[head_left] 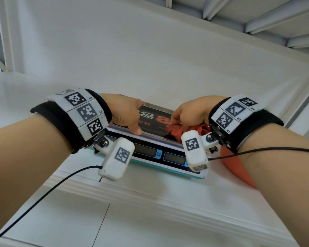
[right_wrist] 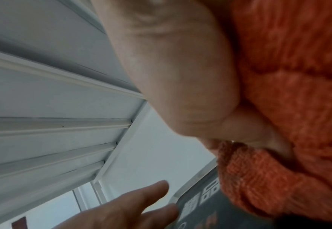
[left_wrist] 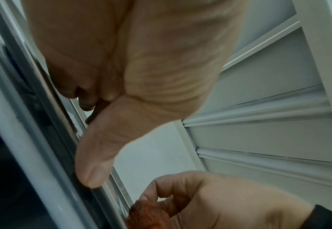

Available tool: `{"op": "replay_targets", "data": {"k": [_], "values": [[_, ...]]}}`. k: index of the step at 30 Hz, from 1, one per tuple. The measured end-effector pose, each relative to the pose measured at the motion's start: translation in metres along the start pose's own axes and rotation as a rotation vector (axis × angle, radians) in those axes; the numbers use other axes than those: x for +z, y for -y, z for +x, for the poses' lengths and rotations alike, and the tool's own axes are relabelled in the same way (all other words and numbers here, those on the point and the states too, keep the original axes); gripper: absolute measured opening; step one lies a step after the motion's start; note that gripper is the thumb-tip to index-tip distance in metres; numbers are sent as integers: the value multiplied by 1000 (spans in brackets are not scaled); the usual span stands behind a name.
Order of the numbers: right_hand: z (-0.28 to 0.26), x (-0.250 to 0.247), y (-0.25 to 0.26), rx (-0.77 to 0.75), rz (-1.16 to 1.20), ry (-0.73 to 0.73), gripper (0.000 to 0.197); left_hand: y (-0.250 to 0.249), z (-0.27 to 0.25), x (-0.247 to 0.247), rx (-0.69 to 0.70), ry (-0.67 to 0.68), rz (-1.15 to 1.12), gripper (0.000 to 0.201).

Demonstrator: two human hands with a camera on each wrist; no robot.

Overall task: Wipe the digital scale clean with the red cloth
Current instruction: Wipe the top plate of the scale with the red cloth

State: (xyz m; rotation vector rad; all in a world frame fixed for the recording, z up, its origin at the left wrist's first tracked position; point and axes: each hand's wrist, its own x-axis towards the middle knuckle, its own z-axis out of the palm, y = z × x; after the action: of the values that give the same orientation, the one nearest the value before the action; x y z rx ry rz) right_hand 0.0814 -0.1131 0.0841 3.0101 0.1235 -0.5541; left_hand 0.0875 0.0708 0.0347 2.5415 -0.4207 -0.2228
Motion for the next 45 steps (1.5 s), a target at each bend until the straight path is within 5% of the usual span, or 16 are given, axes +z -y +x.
{"op": "replay_targets", "data": {"k": [8,12,17,20,23,26,29,33,37,41,45], "values": [[7,4,28,-71,499,-54,37,2,1,0,-31,-26,-14,99],[-2,-4,13,11,438,-62,34,4,-1,-2,-16,26,-116,73],[-6,1,3,96,138,-4,19,3,-6,-4,-1,41,-144,67],[-1,8,13,49,276,-43,13,1,-8,-4,-5,48,-160,66],[2,7,29,-19,281,-2,33,-2,-10,-4,-21,52,-162,70],[5,2,33,-66,506,-27,32,-2,-12,-4,-40,10,-126,95],[5,-2,22,-31,649,-82,30,-2,-17,-9,-60,-15,-141,83],[15,-6,2,89,534,-225,25,-1,-20,-13,-75,-74,-120,88],[26,8,-5,88,566,-149,21,-1,-18,-10,-66,-55,-113,71],[24,10,14,5,646,-22,37,-4,-15,-8,-77,-77,-130,72],[22,-2,0,70,684,-117,36,-3,-11,-7,-73,-74,-141,82]]}}
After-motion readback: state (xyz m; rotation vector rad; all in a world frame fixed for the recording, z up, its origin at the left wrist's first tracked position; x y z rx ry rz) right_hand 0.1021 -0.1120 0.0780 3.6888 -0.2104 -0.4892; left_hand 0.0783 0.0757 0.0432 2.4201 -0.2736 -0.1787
